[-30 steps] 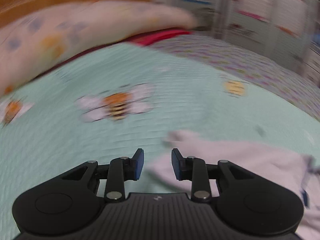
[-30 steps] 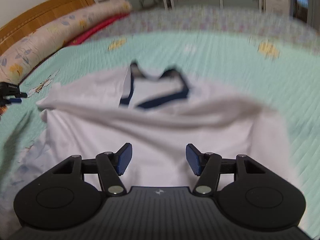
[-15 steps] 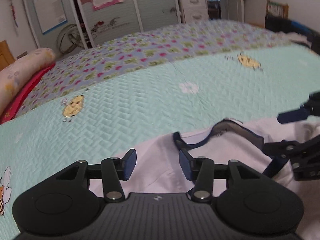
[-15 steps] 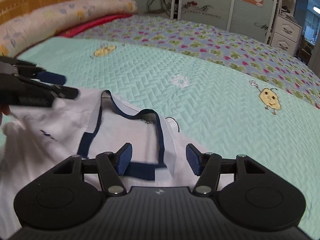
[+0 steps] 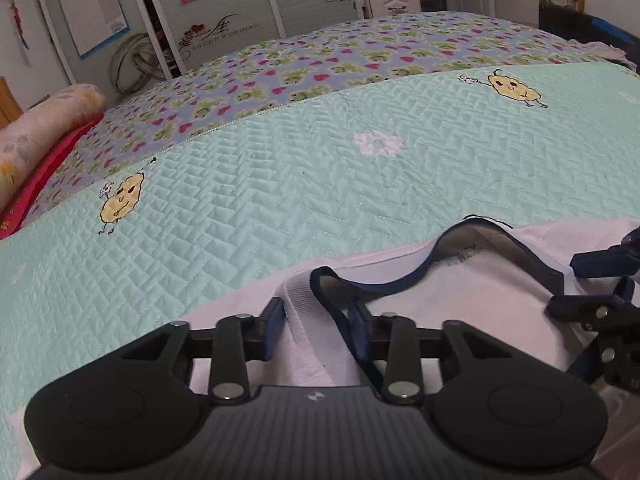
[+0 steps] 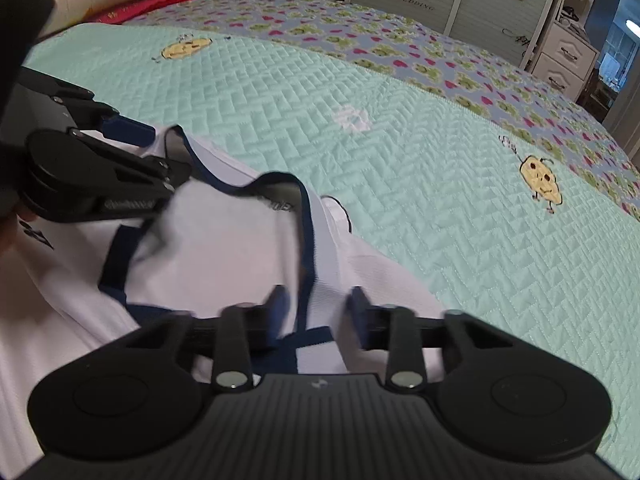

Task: Fold clothes
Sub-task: 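Grasp the navy collar edge with the right gripper while the left gripper pinches the collar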

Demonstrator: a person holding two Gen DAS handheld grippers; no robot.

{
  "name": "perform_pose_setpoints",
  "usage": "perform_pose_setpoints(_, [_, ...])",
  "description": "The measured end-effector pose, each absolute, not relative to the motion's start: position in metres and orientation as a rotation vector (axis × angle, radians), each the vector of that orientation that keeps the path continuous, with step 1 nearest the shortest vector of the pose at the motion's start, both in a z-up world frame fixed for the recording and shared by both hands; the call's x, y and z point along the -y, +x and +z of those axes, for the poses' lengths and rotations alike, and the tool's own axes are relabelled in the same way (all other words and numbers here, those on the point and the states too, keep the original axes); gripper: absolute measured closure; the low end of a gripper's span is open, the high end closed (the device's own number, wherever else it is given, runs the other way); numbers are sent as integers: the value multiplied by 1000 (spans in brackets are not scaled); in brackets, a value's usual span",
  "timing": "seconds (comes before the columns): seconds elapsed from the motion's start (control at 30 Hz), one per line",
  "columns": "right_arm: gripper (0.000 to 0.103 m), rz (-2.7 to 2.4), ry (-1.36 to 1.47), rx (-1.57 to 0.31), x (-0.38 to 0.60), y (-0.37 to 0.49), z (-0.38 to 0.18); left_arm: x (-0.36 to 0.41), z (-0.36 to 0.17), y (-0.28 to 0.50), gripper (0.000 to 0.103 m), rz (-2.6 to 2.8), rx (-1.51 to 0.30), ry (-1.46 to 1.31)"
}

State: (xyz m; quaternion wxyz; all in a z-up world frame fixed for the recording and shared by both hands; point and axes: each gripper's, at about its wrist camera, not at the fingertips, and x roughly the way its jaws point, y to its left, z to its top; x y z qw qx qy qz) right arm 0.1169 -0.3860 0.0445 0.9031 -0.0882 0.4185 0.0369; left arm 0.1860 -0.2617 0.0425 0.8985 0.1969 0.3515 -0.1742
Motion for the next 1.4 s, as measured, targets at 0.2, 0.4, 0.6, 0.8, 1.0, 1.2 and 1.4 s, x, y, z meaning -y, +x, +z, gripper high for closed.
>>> perform_pose_setpoints(0.2, [90, 43, -205, -839, 395, 128, 55, 260, 60, 206, 79, -368, -688, 401])
perform_pose_setpoints(0.4, [99, -11, -129, -797, 425, 177, 77, 271, 70, 248, 79, -374, -699, 396])
perform_pose_setpoints(0.6, [103, -90, -31, -847, 450, 241, 69, 277, 53, 294, 79, -339, -769, 374])
perform_pose_setpoints(0.8, [98, 32, 185, -812, 485, 238, 57, 239, 69, 304, 70, -394, -766, 99])
perform_pose_setpoints(1.0, [61, 176, 244, -811, 499, 206, 54, 220, 68, 295, 51, -534, -809, 63])
perform_pose_setpoints(1.2, [58, 212, 371, -864, 513, 206, 34, 237, 52, 294, 46, -624, -884, 147])
perform_pose_setpoints(1.4, [80, 251, 343, -899, 508, 210, 29, 254, 42, 295, 101, -609, -881, 272])
